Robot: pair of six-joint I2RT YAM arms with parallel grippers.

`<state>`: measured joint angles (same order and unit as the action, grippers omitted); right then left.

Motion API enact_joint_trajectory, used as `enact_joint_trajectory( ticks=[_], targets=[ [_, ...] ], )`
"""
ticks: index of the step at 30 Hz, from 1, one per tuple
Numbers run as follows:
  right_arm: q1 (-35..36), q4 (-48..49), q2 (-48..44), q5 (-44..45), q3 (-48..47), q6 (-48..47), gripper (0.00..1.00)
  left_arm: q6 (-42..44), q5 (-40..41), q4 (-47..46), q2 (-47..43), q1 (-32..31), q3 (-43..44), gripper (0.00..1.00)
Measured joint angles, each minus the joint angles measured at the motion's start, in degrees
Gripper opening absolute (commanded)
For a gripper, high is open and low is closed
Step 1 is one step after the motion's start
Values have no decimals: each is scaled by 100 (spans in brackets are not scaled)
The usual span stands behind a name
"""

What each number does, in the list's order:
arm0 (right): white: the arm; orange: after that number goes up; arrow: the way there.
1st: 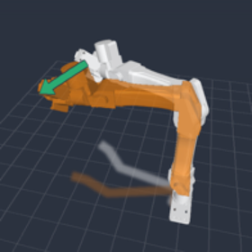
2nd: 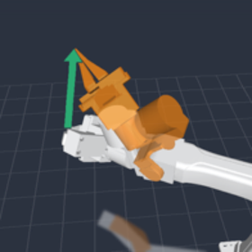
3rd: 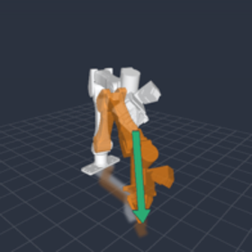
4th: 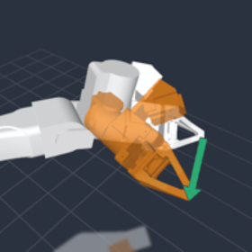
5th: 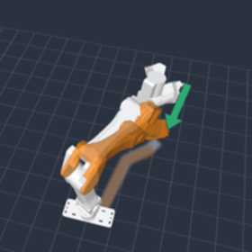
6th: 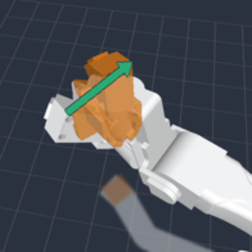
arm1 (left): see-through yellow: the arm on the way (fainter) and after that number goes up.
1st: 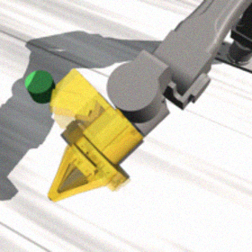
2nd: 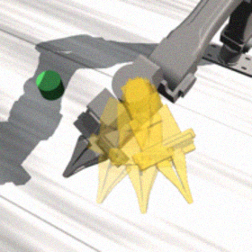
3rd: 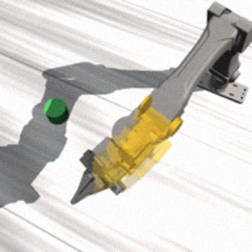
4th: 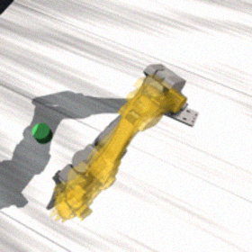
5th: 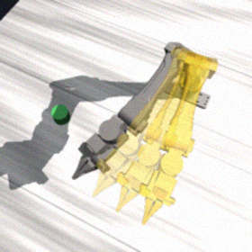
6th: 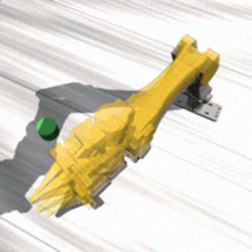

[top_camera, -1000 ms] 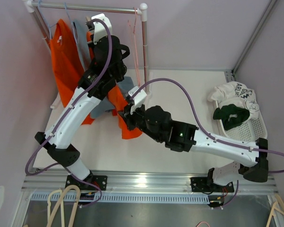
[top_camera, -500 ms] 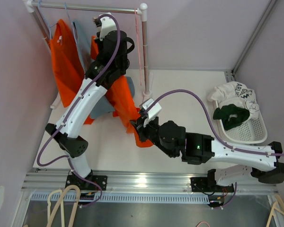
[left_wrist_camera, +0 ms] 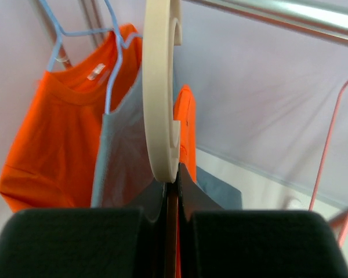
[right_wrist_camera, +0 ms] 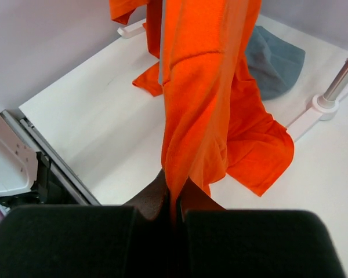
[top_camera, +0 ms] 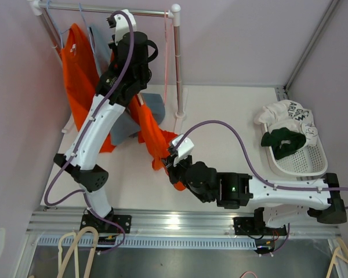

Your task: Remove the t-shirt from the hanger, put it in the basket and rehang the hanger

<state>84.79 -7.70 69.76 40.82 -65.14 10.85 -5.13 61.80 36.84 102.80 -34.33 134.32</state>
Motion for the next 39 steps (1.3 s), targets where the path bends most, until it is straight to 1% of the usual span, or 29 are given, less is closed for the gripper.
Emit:
enact_joint_trajectory(
  ticks=[4, 6, 9, 13, 15, 19, 22, 28, 31, 35, 39],
  targets=[
    [-208, 203, 219, -50, -13, -203, 0, -656, -505, 763, -173, -44, 7, 1],
    [-509, 229, 326, -214, -81, -315, 0, -966, -776, 1150, -354, -87, -83, 1],
    [-1137, 271, 505, -466, -278, -426, 0, -1303, -1137, 1585, -822, -223, -452, 1],
    [-1814, 380, 732, -813, -503, -446, 0, -1523, -1453, 1862, -1539, -343, -957, 1],
    [-1963, 407, 804, -944, -507, -409, 0, -1541, -1497, 1888, -1836, -343, -1067, 1],
    [-2046, 398, 981, -1134, -485, -249, 0, -1519, -1502, 1982, -2131, -313, -929, 1],
    [-1941, 402, 997, -1165, -317, -118, 0, -1528, -1502, 2009, -2046, -258, -592, 1],
    [-1587, 350, 997, -1154, -125, 72, 0, -1534, -1600, 2022, -1742, -205, -476, 1],
    [-1515, 330, 997, -1119, -122, 94, 0, -1565, -1917, 2133, -1550, -177, -295, 1],
    [-1670, 313, 994, -1064, -125, 52, 0, -1615, -2382, 2398, -1624, -179, -260, 1],
    [-1954, 238, 994, -1019, -136, -66, 0, -1639, -3102, 2715, -2208, -177, -695, 1]
  ],
)
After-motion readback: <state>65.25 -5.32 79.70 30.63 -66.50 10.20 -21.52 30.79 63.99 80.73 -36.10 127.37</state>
